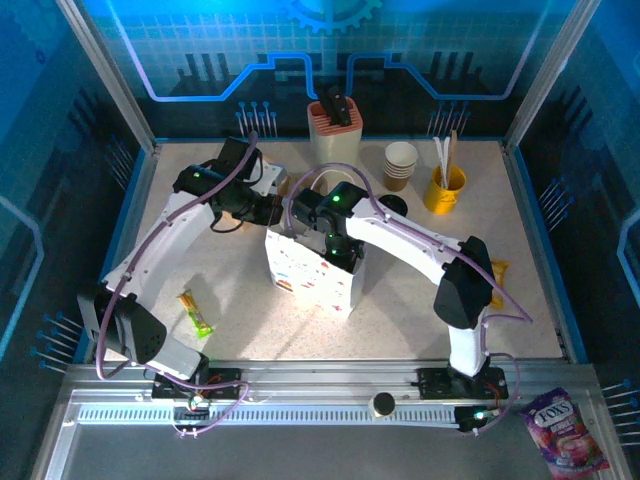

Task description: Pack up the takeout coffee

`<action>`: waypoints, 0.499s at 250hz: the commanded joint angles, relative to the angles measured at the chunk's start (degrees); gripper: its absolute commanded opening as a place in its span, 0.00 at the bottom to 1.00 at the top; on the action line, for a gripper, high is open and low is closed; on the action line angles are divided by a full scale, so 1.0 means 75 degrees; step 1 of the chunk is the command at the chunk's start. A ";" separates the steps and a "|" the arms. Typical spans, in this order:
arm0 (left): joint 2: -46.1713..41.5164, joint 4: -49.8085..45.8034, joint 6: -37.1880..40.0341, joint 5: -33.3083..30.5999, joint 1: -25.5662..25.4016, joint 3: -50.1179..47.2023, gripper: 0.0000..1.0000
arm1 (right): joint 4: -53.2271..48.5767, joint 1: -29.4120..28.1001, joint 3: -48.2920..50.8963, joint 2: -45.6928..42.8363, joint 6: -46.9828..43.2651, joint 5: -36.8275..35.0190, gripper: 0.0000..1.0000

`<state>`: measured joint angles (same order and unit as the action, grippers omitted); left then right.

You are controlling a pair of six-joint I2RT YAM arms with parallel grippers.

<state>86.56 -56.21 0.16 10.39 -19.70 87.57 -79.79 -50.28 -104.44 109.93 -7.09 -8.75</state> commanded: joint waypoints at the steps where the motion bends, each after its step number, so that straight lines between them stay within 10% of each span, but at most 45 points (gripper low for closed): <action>1: -0.0039 -0.0044 0.0138 0.0023 0.0049 -0.0170 0.00 | -0.0096 0.0036 0.0074 -0.0041 -0.0037 0.0021 0.43; 125: -0.0041 -0.0049 0.0140 0.0044 0.0057 -0.0177 0.00 | 0.0007 0.0106 0.0315 0.0038 -0.0039 -0.0005 0.42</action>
<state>86.56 -56.21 0.16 10.39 -19.70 87.57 -79.02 -50.17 -103.55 109.93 -7.09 -8.75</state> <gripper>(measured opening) 0.063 0.620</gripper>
